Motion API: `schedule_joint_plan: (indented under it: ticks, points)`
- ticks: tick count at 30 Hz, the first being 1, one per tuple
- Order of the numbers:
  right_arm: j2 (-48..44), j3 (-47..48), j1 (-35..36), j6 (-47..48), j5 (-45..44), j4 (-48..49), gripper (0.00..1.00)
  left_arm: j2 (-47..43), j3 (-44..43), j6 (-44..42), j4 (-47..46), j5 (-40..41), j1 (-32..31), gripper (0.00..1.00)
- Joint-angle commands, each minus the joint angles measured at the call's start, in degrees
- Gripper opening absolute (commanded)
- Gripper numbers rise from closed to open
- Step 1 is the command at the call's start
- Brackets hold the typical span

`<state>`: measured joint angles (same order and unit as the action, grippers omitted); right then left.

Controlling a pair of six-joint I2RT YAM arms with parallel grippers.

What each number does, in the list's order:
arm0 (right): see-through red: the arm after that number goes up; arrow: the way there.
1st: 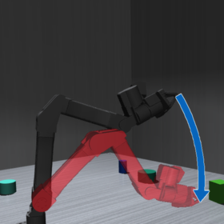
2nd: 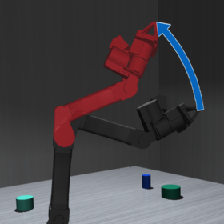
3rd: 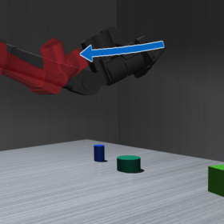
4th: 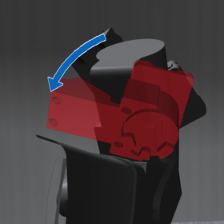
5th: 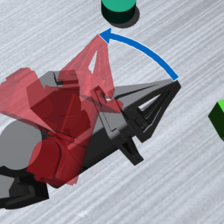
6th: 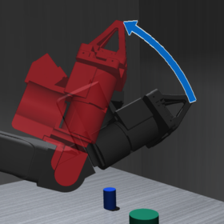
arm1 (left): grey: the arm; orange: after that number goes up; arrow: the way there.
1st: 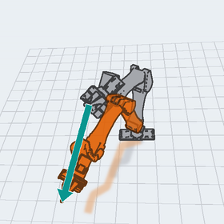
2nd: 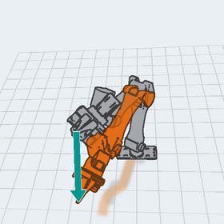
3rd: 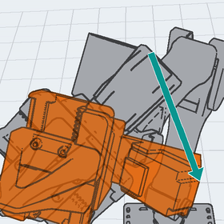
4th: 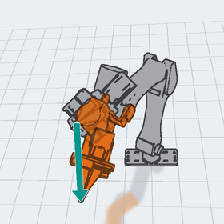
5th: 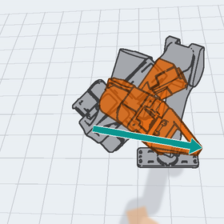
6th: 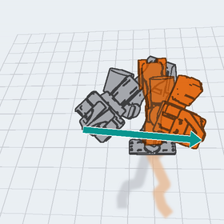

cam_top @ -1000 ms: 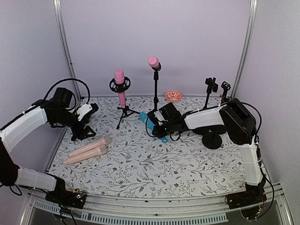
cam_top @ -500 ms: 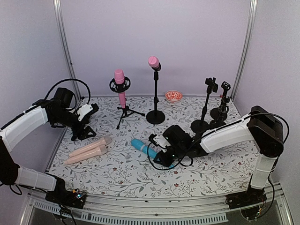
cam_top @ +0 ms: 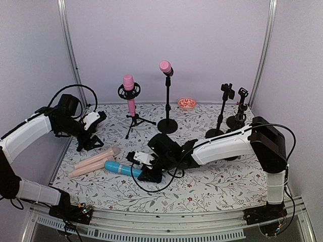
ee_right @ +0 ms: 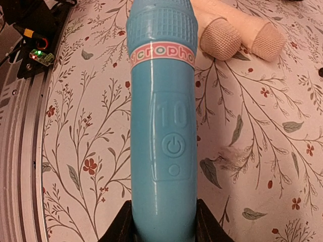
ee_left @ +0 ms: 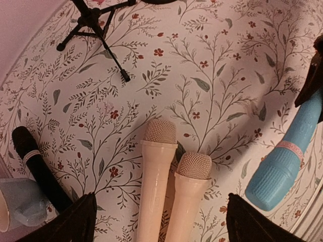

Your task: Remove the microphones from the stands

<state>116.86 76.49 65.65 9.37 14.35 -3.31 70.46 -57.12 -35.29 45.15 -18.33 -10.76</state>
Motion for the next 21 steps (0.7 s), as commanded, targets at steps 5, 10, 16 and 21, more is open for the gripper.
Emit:
schedule_joint_plan:
  ticks: [5,10,16,21]
  points:
    - [8.06,12.45,2.10,11.75,3.95,-8.03,0.00,-0.85,-0.71,-0.04,-0.06,0.57,-0.37,0.91]
    - [14.75,21.35,2.25,13.22,4.63,-11.97,0.01,-0.91,-0.79,0.02,-0.06,0.53,-0.38,0.91]
    - [22.11,30.15,2.31,16.18,3.48,-14.83,0.08,-1.02,-0.87,0.04,-0.06,0.62,-0.35,0.91]
    - [24.66,34.01,2.29,17.38,1.96,-14.92,0.18,-1.02,-1.03,-0.13,-0.06,0.82,-0.35,0.91]
